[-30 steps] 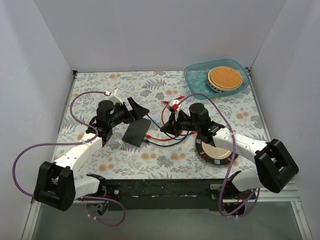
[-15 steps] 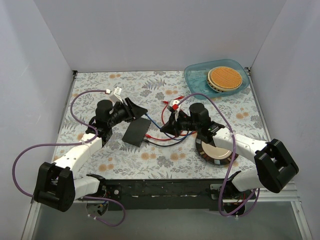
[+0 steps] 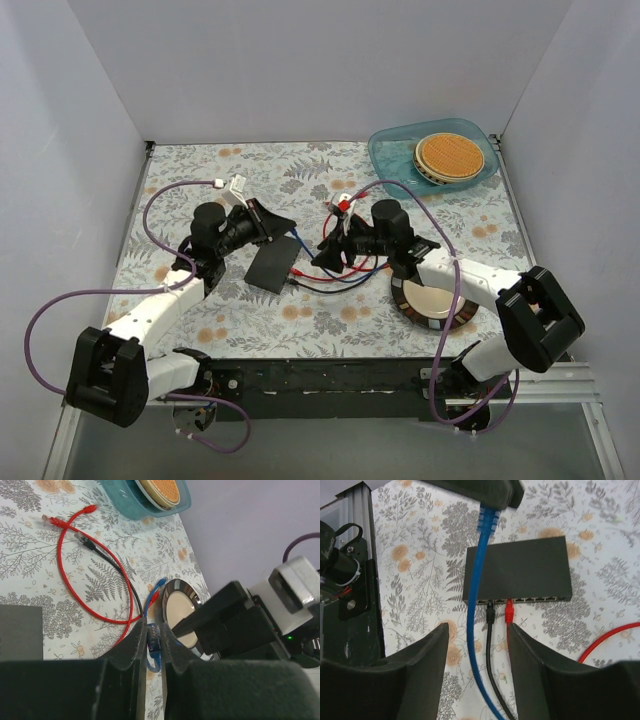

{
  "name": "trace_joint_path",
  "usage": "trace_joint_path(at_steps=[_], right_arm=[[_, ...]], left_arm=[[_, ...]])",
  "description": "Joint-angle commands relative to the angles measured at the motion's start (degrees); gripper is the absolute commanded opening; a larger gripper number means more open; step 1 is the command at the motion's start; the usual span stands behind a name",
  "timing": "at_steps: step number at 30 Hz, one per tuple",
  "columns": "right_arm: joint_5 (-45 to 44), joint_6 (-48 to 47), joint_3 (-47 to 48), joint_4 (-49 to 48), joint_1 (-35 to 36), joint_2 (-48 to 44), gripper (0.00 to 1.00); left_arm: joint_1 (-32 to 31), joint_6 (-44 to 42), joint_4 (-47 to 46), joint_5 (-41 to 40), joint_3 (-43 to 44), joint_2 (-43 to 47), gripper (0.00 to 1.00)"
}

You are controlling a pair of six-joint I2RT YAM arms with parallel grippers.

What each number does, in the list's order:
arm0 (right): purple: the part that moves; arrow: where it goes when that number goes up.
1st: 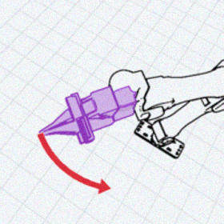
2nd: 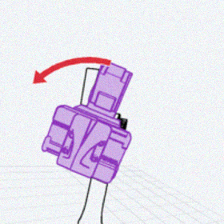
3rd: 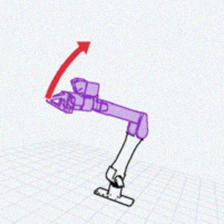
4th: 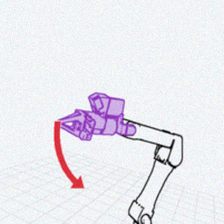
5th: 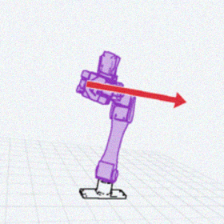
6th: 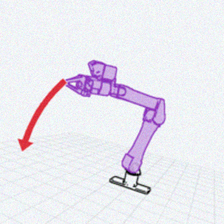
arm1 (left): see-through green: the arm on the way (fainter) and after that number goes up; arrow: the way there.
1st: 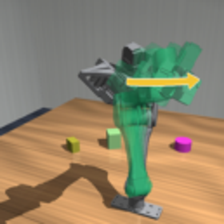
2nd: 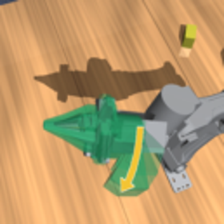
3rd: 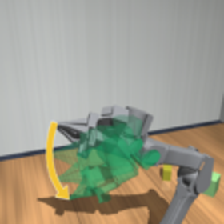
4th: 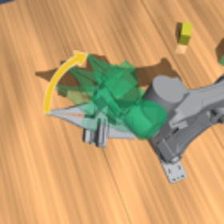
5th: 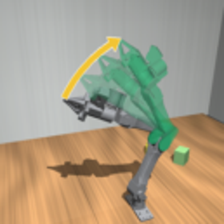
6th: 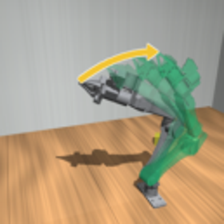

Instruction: Insert the plug into the switch port

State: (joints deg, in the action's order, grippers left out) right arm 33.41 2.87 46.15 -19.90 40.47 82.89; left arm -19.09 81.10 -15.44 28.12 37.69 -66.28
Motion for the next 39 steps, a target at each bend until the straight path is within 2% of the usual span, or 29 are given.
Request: trace_joint_path(at_steps=[1,4,8,11,19,29,36,39], right_arm=[[-2.29,4.85,5.43,-7.33,-0.04,-0.01,0.64],[-6.67,7.14,8.50,-9.11,0.22,0.95,0.68],[-15.81,6.97,12.73,-4.27,1.28,2.71,0.67],[-17.67,6.45,13.09,-3.66,1.89,2.89,0.66],[-15.83,4.16,12.47,-2.25,3.04,2.98,0.56],[-15.04,3.19,10.72,-1.64,4.44,0.34,0.56],[-15.65,2.84,11.42,-0.40,5.67,2.01,0.55],[-16.62,3.01,11.86,0.04,6.11,3.06,0.52]], left_arm=[[-2.08,-0.77,-3.02,0.54,-1.39,3.17,0.00],[-2.70,0.02,-2.84,-0.78,-1.66,3.53,0.00],[-3.49,0.81,-0.56,-4.02,-0.87,3.44,0.00],[-3.58,0.99,0.41,-4.56,-0.43,3.09,0.00],[-3.58,0.99,2.08,-4.83,1.24,2.03,0.00],[-3.67,1.08,3.75,-6.23,1.77,1.95,0.00],[-3.76,1.25,3.75,-6.23,2.03,2.21,0.00],[-3.76,1.17,3.84,-5.97,2.12,2.30,0.00]])
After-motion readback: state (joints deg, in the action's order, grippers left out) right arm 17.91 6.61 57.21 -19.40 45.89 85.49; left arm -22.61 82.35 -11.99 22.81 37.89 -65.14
